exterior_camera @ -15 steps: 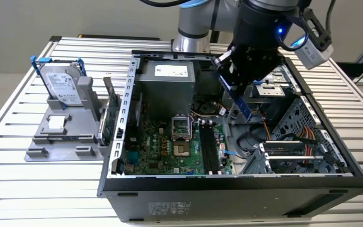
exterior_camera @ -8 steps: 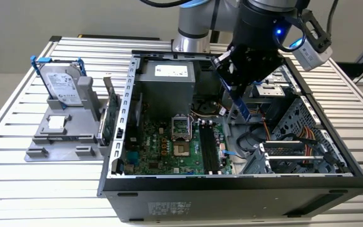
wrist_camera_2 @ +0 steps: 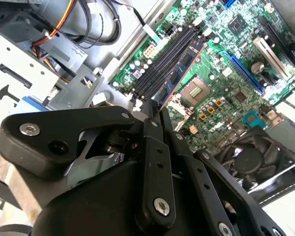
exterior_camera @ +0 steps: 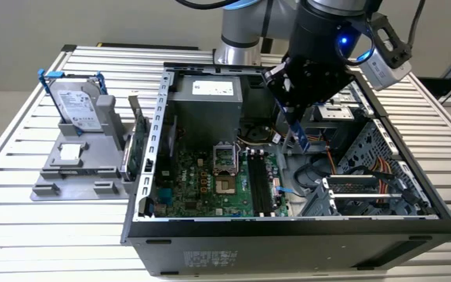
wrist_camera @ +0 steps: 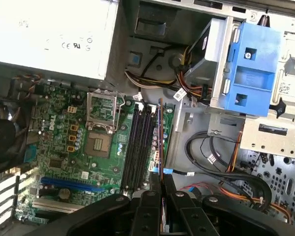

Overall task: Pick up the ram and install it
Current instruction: 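Insert the ram into the slot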

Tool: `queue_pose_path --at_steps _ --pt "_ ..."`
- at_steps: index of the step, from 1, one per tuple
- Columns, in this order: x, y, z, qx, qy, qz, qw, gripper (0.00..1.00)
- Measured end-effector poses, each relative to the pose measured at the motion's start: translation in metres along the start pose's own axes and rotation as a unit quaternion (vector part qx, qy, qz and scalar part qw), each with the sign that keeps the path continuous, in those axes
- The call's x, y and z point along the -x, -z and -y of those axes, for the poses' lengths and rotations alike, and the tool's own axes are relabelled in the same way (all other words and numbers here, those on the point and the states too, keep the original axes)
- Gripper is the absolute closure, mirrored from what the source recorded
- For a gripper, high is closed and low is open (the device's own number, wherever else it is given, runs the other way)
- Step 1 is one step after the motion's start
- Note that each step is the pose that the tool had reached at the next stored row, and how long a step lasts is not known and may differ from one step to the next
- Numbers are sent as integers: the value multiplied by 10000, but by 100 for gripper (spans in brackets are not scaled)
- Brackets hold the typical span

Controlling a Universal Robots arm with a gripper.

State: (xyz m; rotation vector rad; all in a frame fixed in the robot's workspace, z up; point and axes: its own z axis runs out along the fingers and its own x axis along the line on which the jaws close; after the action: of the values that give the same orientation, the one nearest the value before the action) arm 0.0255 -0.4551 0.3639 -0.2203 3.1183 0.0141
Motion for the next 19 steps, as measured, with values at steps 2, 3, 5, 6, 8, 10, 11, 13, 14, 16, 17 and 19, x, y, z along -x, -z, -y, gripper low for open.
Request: queue_pose_path --at_steps 2,3,5,6,8,10,11,13,14,16,17,19 --pt "0 -2 0 -2 -138 1 9999 100" --pt "0 -2 0 -3 -205 1 9998 100" --pt "0 -3 0 -5 -352 3 9994 100" --pt "0 -3 0 -7 -429 3 9991 100" --pt "0 -4 0 -8 -555 5 9985 100" --pt "0 -3 0 -10 -639 5 9980 100" --pt "0 -3 0 -11 -676 5 9977 100" --pt "0 -3 0 -12 -749 6 9972 100" --pt "0 -3 0 -13 -788 6 9969 100" --pt "0 -3 0 -14 -881 7 9961 100" --pt "0 -3 0 -15 -932 7 9956 100" --pt "0 -3 0 -17 -1039 8 9946 100"
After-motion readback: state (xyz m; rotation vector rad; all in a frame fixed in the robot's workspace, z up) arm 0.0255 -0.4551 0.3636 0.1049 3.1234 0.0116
